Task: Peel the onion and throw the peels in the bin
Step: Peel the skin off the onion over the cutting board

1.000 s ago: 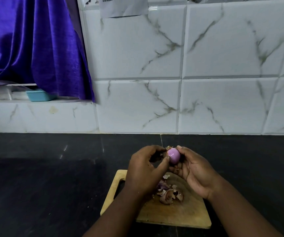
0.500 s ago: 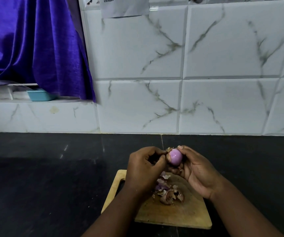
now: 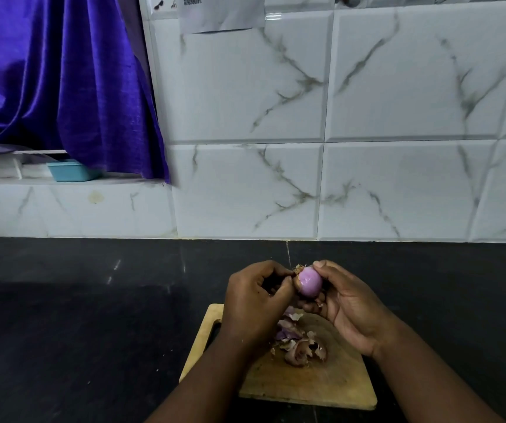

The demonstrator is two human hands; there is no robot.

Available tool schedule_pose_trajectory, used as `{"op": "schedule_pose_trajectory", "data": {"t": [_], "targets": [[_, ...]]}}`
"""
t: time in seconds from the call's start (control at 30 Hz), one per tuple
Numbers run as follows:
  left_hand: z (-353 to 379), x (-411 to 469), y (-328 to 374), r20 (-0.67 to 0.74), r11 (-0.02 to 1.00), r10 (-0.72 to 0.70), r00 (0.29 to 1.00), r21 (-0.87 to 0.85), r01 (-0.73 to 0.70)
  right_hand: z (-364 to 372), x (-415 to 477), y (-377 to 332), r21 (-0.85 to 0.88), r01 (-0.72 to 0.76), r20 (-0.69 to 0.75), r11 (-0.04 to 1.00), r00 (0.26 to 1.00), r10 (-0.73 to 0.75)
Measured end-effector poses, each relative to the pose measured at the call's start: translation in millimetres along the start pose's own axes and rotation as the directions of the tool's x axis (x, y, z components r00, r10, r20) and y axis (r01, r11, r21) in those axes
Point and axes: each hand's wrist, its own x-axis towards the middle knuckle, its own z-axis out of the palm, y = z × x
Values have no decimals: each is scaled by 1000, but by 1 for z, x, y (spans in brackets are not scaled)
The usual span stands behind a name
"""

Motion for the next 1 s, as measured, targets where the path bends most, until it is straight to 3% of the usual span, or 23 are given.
{"op": "schedule_pose_trajectory", "data": {"t": [0.17, 0.47, 0.63, 1.0], "targets": [[1, -2, 2, 59, 1000, 0, 998, -23, 1, -2, 0, -2, 27, 9, 0, 1000, 1000, -9], [1, 0, -2, -1, 1000, 14, 1000, 6, -14, 1, -1, -1, -47, 51, 13, 998, 999, -50], [2, -2, 1, 55, 1000, 0, 998, -10, 1, 0, 0, -2, -7, 33, -13, 999, 999, -33], [1, -1, -1, 36, 998, -15, 999, -62, 17, 1, 0, -1, -25, 57, -10, 998, 998, -57]]}}
